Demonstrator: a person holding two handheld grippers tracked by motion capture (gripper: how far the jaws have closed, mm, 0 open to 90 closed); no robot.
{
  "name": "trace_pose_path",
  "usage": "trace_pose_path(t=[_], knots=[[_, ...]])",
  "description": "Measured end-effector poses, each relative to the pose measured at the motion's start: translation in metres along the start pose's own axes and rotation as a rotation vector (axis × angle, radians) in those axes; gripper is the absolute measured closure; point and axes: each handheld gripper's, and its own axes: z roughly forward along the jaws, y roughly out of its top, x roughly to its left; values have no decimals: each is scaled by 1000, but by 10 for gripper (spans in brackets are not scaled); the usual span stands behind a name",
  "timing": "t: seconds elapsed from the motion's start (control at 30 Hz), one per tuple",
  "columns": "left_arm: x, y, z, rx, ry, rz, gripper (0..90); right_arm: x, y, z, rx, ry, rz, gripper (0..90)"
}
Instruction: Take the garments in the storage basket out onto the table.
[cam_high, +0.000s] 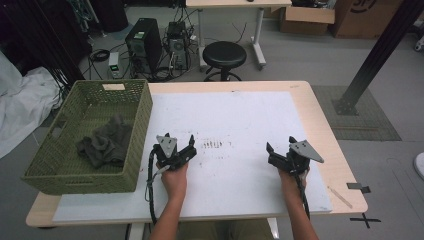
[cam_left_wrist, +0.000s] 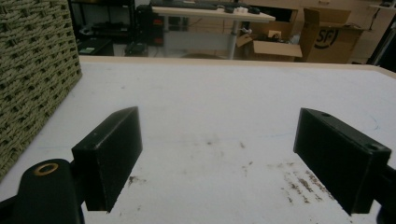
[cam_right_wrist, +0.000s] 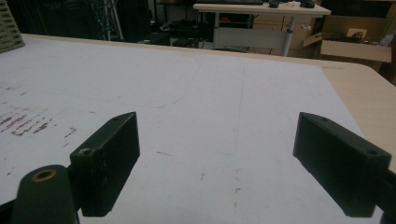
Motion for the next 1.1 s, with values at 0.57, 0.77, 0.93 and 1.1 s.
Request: trace_pose_path(t=[0.57, 0.77, 0.93, 1.1], knots=[[0, 0, 0, 3, 1, 2, 159, 0, 0, 0, -6, -3, 4, 146], [-3, 0, 0, 3, 20, 23, 160, -1, 0, -1, -10, 1, 9, 146], [-4, 0, -1, 9, 22, 33, 163, -1, 0, -1, -12, 3, 12, 146], [-2, 3, -3, 3, 14, 15, 162, -2, 0, -1, -11, 5, 11, 146]])
